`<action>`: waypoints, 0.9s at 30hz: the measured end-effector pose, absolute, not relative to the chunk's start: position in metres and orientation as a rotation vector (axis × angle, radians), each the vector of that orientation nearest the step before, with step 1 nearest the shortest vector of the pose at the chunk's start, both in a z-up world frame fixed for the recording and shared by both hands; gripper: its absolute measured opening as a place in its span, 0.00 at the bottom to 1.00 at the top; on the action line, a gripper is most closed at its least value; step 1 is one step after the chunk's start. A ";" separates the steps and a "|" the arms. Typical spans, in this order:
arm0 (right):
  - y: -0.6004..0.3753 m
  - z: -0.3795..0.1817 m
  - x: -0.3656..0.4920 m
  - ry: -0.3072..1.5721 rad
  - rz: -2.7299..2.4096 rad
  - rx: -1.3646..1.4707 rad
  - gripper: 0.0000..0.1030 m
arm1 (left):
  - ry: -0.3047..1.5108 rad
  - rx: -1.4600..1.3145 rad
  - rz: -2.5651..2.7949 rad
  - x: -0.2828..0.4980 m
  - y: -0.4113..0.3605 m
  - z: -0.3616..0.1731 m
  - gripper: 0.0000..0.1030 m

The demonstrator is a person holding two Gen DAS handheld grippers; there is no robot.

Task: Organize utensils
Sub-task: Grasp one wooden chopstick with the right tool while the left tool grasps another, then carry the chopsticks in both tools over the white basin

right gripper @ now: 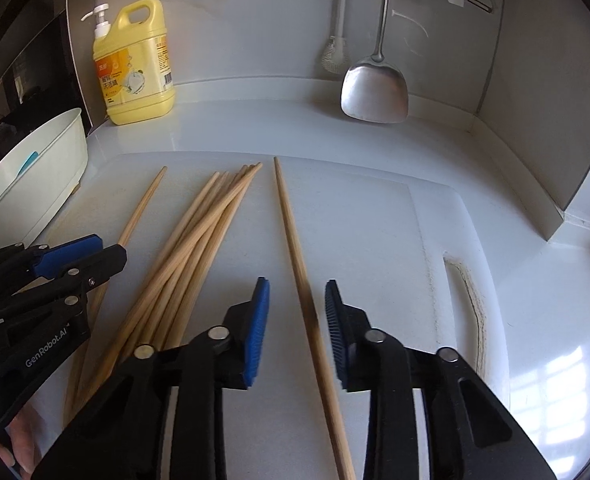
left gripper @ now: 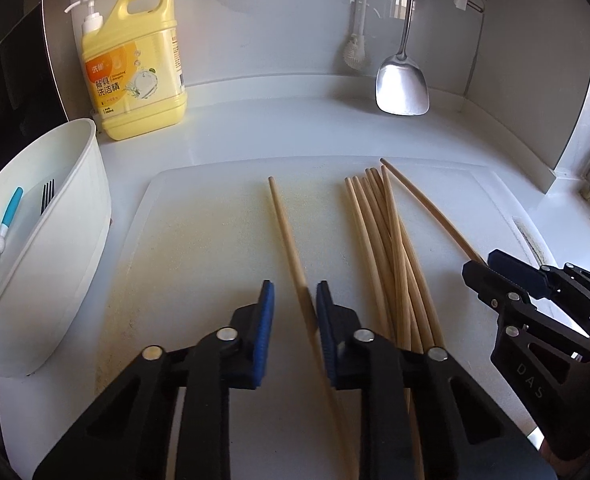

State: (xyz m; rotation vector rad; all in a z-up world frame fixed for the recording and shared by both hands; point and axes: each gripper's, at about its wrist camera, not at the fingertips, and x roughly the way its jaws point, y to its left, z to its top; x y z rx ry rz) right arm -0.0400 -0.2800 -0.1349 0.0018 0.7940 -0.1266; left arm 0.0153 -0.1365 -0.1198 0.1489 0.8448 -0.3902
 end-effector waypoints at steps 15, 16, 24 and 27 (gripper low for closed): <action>-0.285 -0.128 -0.054 0.790 -0.108 0.073 0.06 | 0.901 0.107 -0.415 0.004 -0.126 -0.114 0.07; -0.285 -0.126 -0.057 0.791 -0.106 0.078 0.06 | 0.901 0.104 -0.415 0.003 -0.125 -0.111 0.07; -0.284 -0.099 -0.071 0.795 -0.099 0.092 0.06 | 0.914 0.069 -0.429 -0.009 -0.121 -0.080 0.07; -0.283 -0.083 -0.076 0.786 -0.091 0.073 0.06 | 0.905 0.061 -0.419 -0.014 -0.119 -0.063 0.07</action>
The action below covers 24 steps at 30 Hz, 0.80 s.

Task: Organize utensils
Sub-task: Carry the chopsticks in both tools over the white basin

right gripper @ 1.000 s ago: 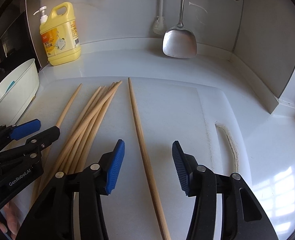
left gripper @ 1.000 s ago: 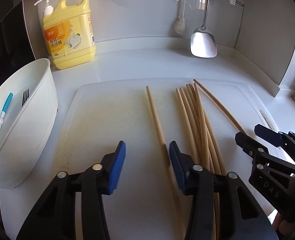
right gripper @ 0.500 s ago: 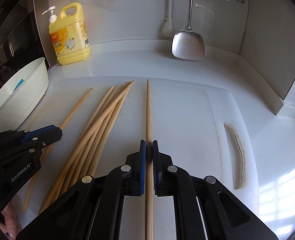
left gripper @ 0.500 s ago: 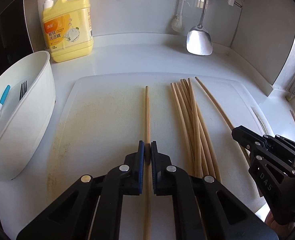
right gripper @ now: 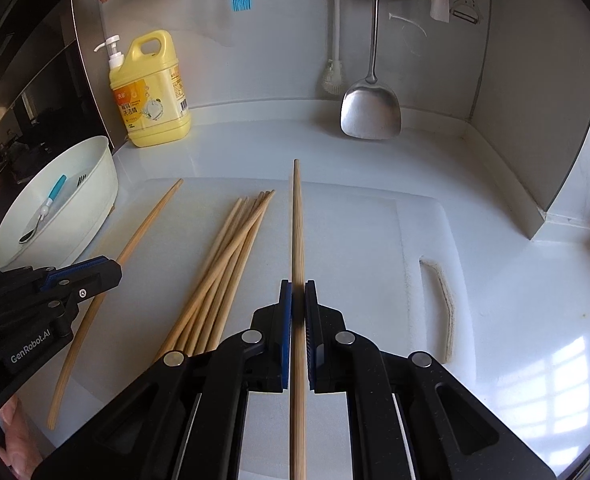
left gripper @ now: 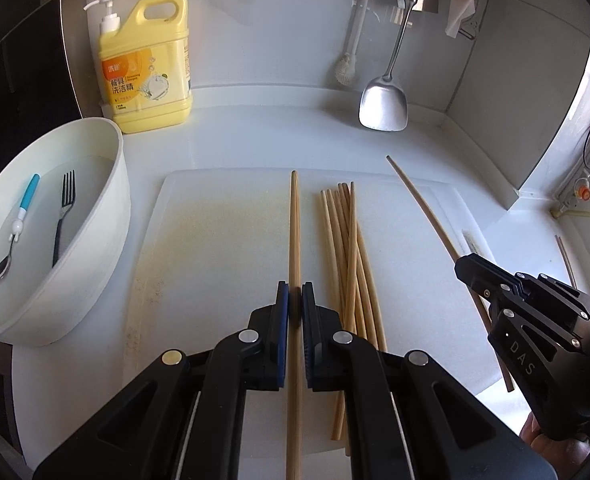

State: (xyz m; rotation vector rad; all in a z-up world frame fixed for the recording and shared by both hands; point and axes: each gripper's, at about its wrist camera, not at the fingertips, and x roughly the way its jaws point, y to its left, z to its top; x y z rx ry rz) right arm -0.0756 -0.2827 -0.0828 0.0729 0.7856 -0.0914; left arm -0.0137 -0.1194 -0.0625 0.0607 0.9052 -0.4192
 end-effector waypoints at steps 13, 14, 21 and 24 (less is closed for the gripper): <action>-0.240 -0.003 -0.077 0.694 0.101 0.008 0.06 | 0.823 0.016 -0.263 -0.031 -0.059 0.018 0.07; -0.230 0.000 -0.073 0.689 0.120 -0.002 0.06 | 0.817 0.006 -0.243 -0.031 -0.048 0.022 0.07; -0.151 0.017 -0.038 0.680 0.240 -0.005 0.06 | 0.804 -0.037 -0.122 -0.011 0.044 0.036 0.07; -0.109 0.017 -0.016 0.680 0.260 0.004 0.06 | 0.804 -0.041 -0.106 0.010 0.086 0.034 0.07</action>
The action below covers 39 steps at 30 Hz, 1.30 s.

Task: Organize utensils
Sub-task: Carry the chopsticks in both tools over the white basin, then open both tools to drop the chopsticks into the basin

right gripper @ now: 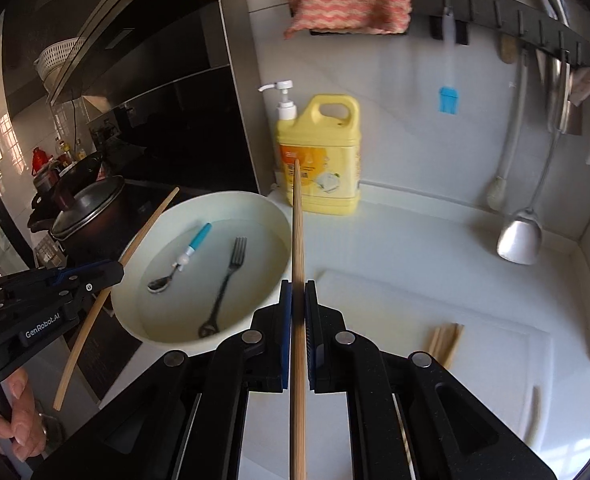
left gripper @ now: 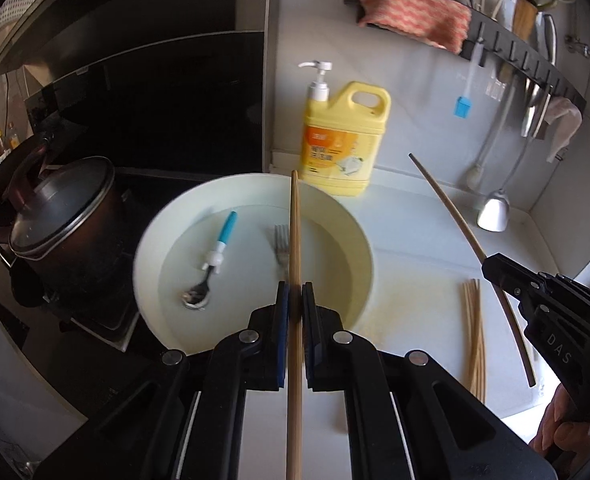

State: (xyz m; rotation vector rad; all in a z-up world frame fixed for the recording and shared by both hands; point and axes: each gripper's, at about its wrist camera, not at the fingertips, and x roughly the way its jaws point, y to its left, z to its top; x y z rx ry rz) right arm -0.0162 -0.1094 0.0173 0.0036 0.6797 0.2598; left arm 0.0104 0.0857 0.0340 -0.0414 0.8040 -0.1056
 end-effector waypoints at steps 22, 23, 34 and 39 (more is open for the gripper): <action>0.020 -0.072 0.119 0.957 0.239 0.175 0.06 | 0.992 -0.025 -0.224 0.143 0.172 -0.053 0.07; 0.020 -0.074 0.122 0.969 0.242 0.181 0.06 | 1.002 -0.026 -0.228 0.145 0.171 -0.056 0.07; 0.017 -0.089 0.135 1.036 0.243 0.178 0.06 | 1.062 0.004 -0.202 0.157 0.165 -0.076 0.07; 0.011 -0.082 0.127 1.012 0.227 0.156 0.15 | 1.045 0.004 -0.159 0.152 0.170 -0.067 0.48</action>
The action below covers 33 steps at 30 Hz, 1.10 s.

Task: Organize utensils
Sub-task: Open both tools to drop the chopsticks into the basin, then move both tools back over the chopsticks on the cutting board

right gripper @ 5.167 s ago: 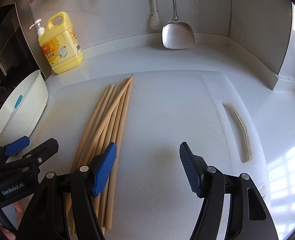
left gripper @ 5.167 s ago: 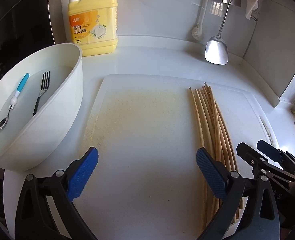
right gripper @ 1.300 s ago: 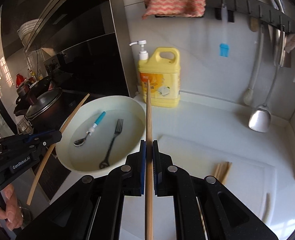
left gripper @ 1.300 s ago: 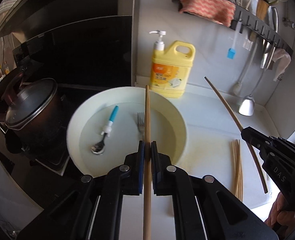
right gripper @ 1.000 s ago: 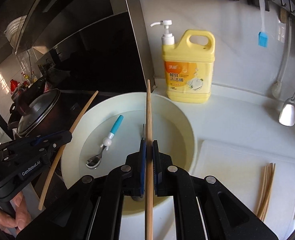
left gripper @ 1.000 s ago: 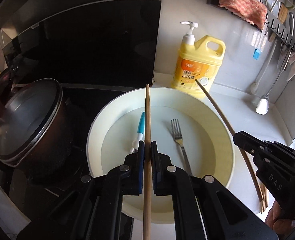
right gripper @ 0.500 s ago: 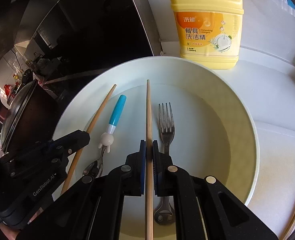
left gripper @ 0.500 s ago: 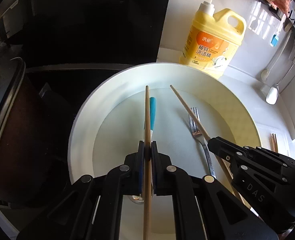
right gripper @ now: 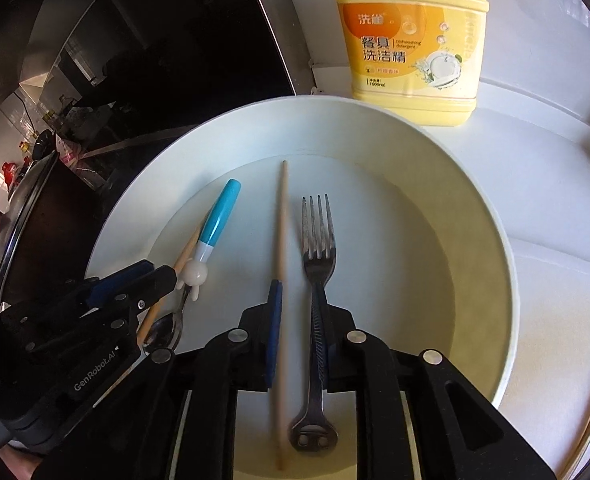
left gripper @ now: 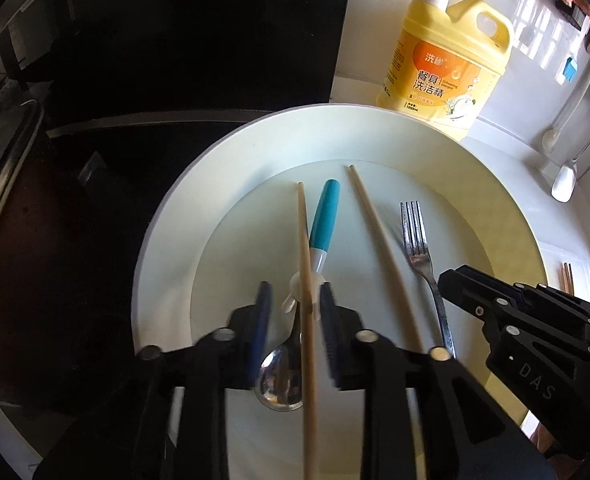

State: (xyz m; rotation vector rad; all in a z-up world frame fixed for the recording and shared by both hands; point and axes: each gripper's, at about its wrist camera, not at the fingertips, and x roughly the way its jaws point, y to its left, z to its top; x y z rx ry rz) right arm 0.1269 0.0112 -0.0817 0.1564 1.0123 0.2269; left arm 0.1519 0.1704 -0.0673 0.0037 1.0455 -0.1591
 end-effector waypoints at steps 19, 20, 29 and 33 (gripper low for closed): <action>-0.008 -0.058 0.081 0.942 0.170 0.137 0.52 | 0.979 -0.002 -0.075 0.116 0.190 -0.027 0.88; -0.007 -0.056 0.078 0.933 0.164 0.138 0.53 | 0.977 0.000 -0.081 0.114 0.190 -0.025 0.88; -0.028 -0.039 0.035 0.836 0.048 0.165 0.57 | 0.931 0.049 -0.190 0.095 0.173 -0.012 0.90; -0.050 -0.042 0.007 0.832 -0.031 0.197 0.57 | 0.922 0.065 -0.248 0.088 0.153 -0.007 0.90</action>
